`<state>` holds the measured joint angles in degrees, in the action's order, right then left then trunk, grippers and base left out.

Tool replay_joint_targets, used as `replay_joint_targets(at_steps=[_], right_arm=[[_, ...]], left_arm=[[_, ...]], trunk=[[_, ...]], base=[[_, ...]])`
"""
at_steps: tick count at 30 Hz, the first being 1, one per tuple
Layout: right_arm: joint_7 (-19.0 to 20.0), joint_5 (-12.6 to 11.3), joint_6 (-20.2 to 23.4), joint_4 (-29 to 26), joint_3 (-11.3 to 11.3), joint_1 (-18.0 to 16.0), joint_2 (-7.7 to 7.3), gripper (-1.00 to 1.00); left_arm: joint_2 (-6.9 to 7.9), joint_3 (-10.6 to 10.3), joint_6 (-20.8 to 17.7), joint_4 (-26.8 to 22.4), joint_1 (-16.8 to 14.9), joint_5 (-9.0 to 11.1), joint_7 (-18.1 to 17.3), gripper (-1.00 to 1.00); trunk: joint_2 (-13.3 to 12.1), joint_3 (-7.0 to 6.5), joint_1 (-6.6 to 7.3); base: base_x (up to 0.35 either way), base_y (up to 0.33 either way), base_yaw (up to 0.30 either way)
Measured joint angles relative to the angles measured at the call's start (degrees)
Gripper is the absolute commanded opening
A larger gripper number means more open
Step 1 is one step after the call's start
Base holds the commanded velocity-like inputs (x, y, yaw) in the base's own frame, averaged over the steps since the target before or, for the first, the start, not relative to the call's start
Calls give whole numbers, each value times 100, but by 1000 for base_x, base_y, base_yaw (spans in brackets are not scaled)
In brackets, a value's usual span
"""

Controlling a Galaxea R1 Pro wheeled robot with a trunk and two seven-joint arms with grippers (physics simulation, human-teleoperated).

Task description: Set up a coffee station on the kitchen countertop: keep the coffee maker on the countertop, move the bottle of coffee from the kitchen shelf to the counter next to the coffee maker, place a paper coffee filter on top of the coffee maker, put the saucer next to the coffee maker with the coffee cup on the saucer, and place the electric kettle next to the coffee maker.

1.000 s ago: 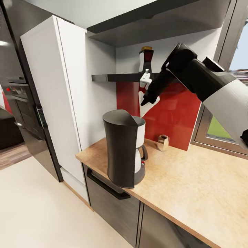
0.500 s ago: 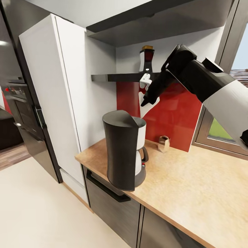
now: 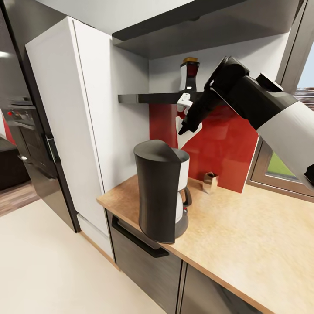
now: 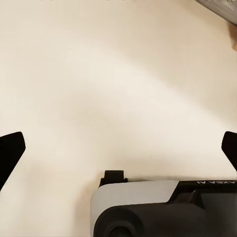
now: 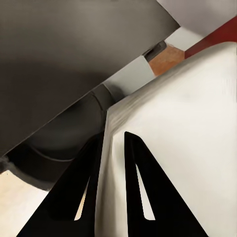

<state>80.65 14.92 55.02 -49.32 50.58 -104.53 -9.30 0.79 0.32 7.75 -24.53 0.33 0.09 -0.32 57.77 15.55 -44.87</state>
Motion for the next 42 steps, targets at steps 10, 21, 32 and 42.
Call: replay_joint_targets(at_steps=[10, 21, 32, 42], right_arm=[[0, 0, 0, 0, 2, 9, 0, -100], [0, 0, 0, 11, 85, 26, 0, -100], [1, -2, 0, 18, 260, 34, 0, -100], [-7, -8, -5, 27, 410, 100, -3, -100]], left_arm=[[0, 1, 0, 0, 0, 0, 0, 100], [0, 7, 0, 0, 0, 7, 0, 100], [0, 8, 0, 0, 0, 7, 0, 100], [0, 8, 0, 0, 0, 7, 0, 100]], trunk=[[-1, 0, -1], [-1, 0, -1], [-1, 0, -1], [-1, 0, -1]], base=[[46, 16, 0], [47, 1, 0], [2, 0, 0], [0, 0, 0]])
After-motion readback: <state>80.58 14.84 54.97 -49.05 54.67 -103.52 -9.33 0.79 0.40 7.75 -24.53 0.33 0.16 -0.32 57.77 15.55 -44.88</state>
